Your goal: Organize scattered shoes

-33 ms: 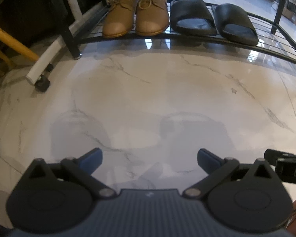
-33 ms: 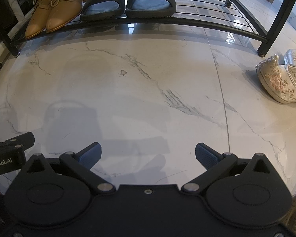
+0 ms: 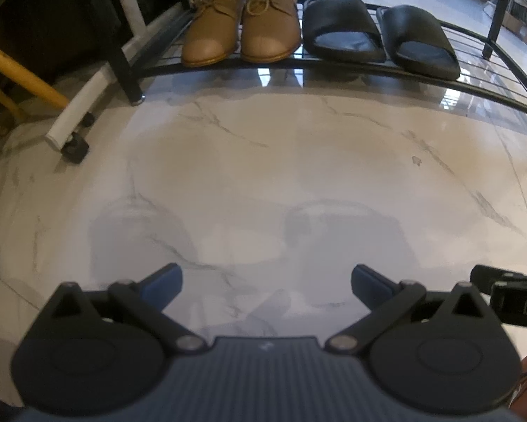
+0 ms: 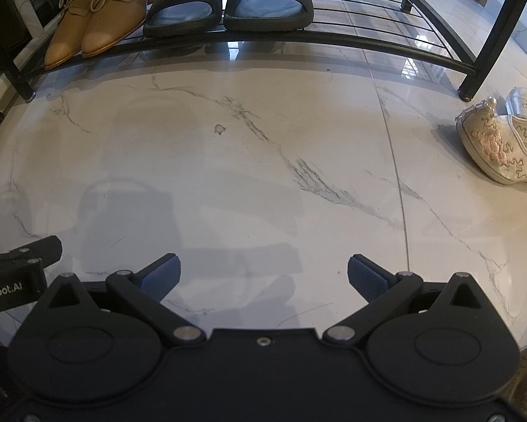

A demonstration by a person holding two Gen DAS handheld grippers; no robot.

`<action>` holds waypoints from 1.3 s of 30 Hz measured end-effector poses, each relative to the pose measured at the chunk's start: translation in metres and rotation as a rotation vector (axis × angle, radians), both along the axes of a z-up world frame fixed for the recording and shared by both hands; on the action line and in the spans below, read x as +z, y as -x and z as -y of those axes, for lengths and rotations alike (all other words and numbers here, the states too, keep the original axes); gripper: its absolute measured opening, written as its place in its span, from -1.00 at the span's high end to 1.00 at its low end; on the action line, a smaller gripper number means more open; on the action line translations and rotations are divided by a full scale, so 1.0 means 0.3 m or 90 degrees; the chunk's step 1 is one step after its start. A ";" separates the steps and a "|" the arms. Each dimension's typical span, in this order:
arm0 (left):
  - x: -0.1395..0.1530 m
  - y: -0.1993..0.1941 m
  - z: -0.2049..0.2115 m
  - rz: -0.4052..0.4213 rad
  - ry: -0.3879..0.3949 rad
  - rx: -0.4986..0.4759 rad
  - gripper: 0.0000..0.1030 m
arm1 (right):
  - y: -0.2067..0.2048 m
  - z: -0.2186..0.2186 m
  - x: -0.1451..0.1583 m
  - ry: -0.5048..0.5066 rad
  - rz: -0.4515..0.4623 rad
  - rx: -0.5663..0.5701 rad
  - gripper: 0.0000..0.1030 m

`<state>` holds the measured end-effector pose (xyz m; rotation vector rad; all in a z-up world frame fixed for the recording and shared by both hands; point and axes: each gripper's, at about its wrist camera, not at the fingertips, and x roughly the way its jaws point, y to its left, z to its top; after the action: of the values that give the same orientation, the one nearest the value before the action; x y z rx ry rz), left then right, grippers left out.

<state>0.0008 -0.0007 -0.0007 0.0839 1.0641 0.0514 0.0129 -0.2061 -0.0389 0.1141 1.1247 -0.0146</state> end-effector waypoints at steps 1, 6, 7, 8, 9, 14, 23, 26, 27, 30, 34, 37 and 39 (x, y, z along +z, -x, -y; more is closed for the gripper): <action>-0.002 -0.002 0.002 -0.004 -0.002 0.001 -0.99 | 0.000 0.000 0.000 0.001 0.000 0.000 -1.00; -0.012 -0.015 0.013 -0.022 -0.012 0.008 -0.99 | 0.002 0.000 0.002 0.004 0.001 0.000 -1.00; -0.014 -0.017 0.014 -0.025 -0.012 0.010 -0.99 | 0.003 -0.003 0.003 0.004 0.001 0.000 -1.00; -0.013 -0.016 0.011 -0.026 -0.006 0.013 -0.99 | 0.005 -0.005 0.003 0.004 0.001 0.000 -1.00; -0.012 -0.012 0.006 -0.024 0.000 0.014 -0.99 | 0.003 -0.005 0.003 0.004 0.001 0.000 -1.00; -0.021 -0.005 -0.007 -0.024 0.012 0.013 -0.99 | 0.001 -0.001 0.001 0.003 0.000 0.001 -1.00; -0.007 -0.024 0.002 -0.037 0.008 0.025 -0.99 | 0.002 0.000 0.000 0.001 -0.003 0.001 -1.00; -0.009 -0.024 0.002 -0.037 0.007 0.024 -0.99 | 0.000 0.002 -0.001 0.000 -0.003 0.001 -1.00; -0.008 -0.026 0.000 -0.037 0.006 0.024 -0.99 | 0.000 0.003 -0.001 0.000 -0.003 0.001 -1.00; -0.009 -0.030 -0.003 -0.038 0.006 0.024 -0.99 | -0.001 0.002 -0.001 0.000 -0.003 0.002 -1.00; -0.011 -0.029 0.001 -0.039 0.006 0.024 -0.99 | 0.000 -0.005 -0.001 0.001 -0.003 0.000 -1.00; -0.013 -0.027 0.001 -0.038 0.005 0.023 -0.99 | 0.000 -0.005 -0.001 0.001 -0.003 0.000 -1.00; -0.015 -0.024 0.000 -0.038 0.006 0.023 -0.99 | 0.001 -0.003 -0.001 0.001 -0.004 0.000 -1.00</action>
<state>0.0079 -0.0006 -0.0050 0.0590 1.1251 0.0767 0.0127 -0.2051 -0.0391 0.1131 1.1307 -0.0154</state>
